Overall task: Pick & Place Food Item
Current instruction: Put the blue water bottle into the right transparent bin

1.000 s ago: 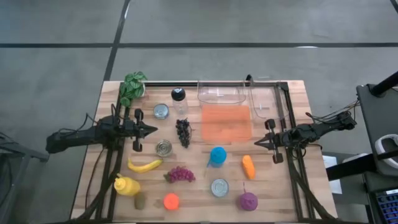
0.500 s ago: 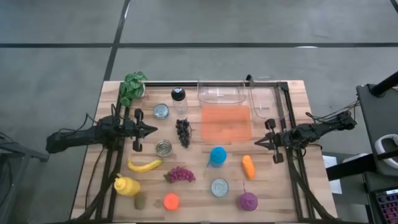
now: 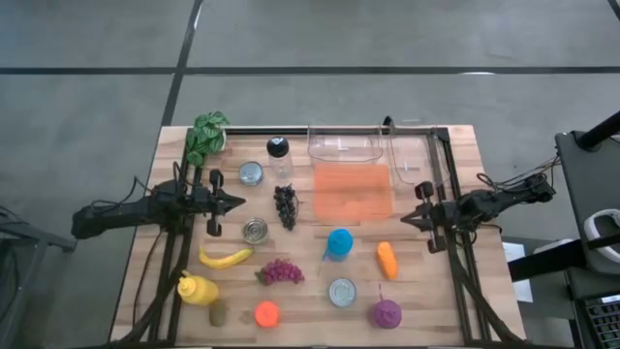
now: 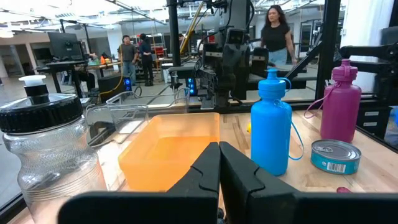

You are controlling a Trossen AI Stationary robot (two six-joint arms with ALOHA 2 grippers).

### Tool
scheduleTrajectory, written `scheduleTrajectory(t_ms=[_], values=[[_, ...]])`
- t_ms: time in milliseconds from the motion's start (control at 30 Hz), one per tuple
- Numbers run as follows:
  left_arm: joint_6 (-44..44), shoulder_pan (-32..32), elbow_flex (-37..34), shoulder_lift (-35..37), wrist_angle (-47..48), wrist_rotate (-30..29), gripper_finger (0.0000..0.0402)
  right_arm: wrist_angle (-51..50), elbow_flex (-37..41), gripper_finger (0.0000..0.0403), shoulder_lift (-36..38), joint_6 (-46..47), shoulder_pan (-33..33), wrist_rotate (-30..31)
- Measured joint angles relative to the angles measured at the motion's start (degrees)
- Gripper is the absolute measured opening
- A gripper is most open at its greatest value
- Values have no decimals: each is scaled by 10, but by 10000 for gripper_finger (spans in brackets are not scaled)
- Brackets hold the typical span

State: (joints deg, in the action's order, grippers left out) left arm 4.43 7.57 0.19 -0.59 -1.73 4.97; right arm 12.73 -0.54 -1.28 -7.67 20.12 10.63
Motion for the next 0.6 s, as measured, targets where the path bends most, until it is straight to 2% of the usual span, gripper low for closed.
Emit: scheduleTrajectory(t_ms=[100,233,600], values=[[0,0,0,0,0,0,6,37,-3,8,0,17,0,0],[0,0,0,0,0,0,6,31,-42,8,0,20,0,-2],[0,0,0,0,0,0,6,-140,-236,8,0,47,0,-3]])
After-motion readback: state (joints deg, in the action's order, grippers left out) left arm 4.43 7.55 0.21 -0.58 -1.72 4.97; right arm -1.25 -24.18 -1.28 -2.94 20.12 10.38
